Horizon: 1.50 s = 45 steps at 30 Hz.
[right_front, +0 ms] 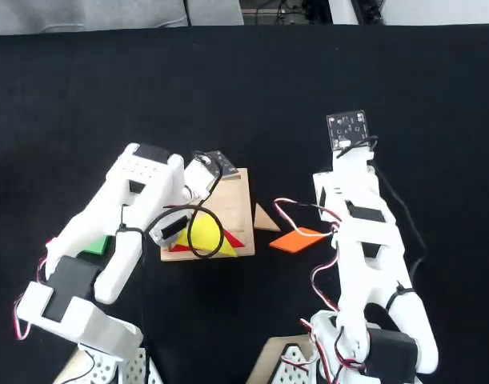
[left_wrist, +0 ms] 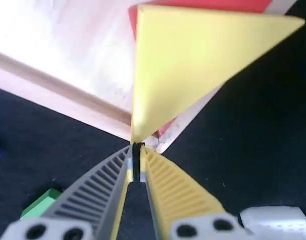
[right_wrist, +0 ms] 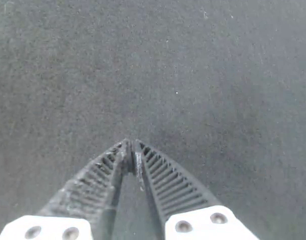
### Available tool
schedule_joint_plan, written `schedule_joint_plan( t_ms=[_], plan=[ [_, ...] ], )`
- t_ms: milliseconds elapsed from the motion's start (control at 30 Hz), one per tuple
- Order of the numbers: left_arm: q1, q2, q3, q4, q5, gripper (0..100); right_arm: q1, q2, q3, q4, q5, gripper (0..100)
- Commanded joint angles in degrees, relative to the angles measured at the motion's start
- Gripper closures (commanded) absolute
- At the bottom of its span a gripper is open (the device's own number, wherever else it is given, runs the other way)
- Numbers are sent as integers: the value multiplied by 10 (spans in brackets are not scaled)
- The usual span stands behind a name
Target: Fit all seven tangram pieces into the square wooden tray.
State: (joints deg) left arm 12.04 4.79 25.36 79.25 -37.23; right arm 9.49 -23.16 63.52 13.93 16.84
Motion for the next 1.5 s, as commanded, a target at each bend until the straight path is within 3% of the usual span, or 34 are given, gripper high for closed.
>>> schedule_joint_plan(
  t_ms=[0,200,433,667,967,1167,1267,1467],
  plan=[
    [7,-25,0,-1,9,964,4,1,-3,-11,-5,987],
    [9,-22,0,-3,9,964,-11,1,-1,-11,-5,987],
    [13,-22,20,-76,9,961,-12,1,-1,-9,-5,987],
    [-24,-22,-27,-83,27,960,-12,1,-1,-9,-5,987],
    [9,-22,-26,-89,36,960,-12,1,-1,-9,-5,987],
    [13,-22,-26,-171,118,960,-12,1,-1,-9,-4,987],
    [10,-33,-49,-141,127,960,-12,1,-1,-9,-4,987],
    [13,-99,-152,10,164,959,-12,0,-1,-9,-4,987]
  ],
)
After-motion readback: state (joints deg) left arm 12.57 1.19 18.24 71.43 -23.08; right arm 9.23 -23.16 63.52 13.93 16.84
